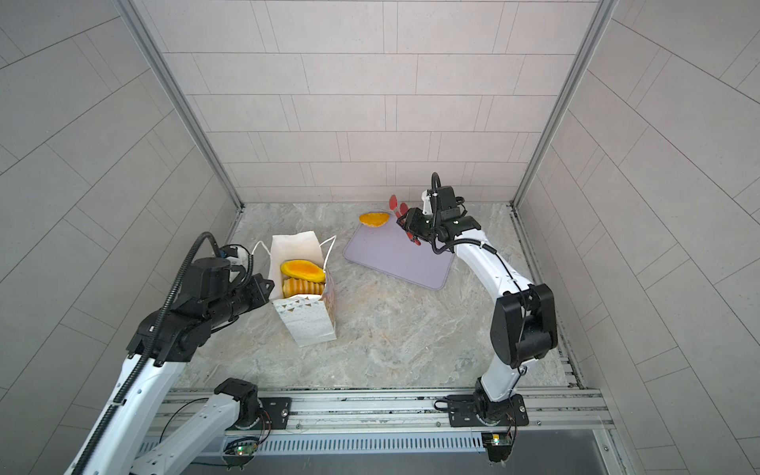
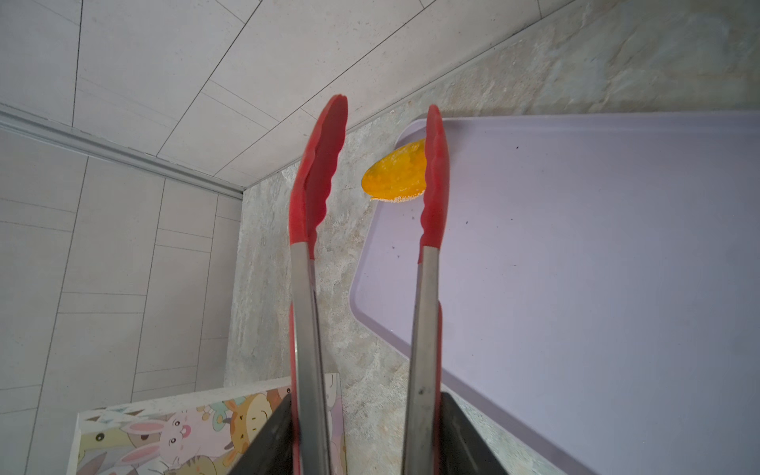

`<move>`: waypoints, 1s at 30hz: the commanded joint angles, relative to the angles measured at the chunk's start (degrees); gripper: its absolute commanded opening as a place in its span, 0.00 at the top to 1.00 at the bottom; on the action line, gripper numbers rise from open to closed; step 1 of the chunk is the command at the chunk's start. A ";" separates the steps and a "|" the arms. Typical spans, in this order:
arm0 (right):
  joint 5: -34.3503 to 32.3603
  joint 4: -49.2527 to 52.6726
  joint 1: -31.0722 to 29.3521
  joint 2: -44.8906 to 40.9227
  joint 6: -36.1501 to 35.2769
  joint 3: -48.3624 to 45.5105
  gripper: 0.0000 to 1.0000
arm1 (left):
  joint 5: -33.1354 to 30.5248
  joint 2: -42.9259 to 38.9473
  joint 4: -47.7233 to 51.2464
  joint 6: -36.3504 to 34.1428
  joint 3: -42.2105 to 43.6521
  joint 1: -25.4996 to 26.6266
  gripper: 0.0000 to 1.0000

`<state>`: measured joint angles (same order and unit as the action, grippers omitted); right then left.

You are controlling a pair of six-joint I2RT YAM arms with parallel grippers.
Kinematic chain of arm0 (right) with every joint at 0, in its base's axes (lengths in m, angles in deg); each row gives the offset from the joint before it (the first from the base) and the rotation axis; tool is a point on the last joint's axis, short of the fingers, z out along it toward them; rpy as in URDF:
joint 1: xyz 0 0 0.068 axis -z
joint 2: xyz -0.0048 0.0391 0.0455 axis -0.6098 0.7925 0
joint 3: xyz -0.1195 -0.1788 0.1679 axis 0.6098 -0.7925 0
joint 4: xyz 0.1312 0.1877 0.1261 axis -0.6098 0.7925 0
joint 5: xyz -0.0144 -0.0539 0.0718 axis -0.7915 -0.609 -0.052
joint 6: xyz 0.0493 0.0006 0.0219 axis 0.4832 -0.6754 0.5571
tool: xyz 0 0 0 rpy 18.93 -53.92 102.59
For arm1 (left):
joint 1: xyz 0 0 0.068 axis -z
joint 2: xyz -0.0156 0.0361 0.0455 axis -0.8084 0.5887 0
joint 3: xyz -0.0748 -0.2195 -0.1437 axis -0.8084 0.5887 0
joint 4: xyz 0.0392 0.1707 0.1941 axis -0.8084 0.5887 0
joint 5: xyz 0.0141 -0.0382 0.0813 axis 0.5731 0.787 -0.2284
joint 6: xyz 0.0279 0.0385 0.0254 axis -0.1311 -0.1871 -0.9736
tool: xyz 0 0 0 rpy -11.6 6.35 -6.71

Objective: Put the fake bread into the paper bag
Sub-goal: 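Move the empty tongs back over the last bun half on the tray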

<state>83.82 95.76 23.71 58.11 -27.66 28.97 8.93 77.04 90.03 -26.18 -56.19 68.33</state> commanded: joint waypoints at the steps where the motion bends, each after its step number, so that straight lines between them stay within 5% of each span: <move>1: 1.78 -7.42 0.44 1.90 5.75 1.28 0.48 | -0.88 0.05 -0.43 -0.81 -0.89 0.11 0.93; 30: 3.49 -18.20 0.34 22.38 13.64 7.44 0.45 | -0.74 2.68 0.13 -1.42 -1.69 0.11 0.93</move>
<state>86.75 80.68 24.13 80.14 -16.23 34.45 8.73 79.29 89.50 -26.64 -56.93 68.33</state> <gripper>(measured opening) 0.553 0.073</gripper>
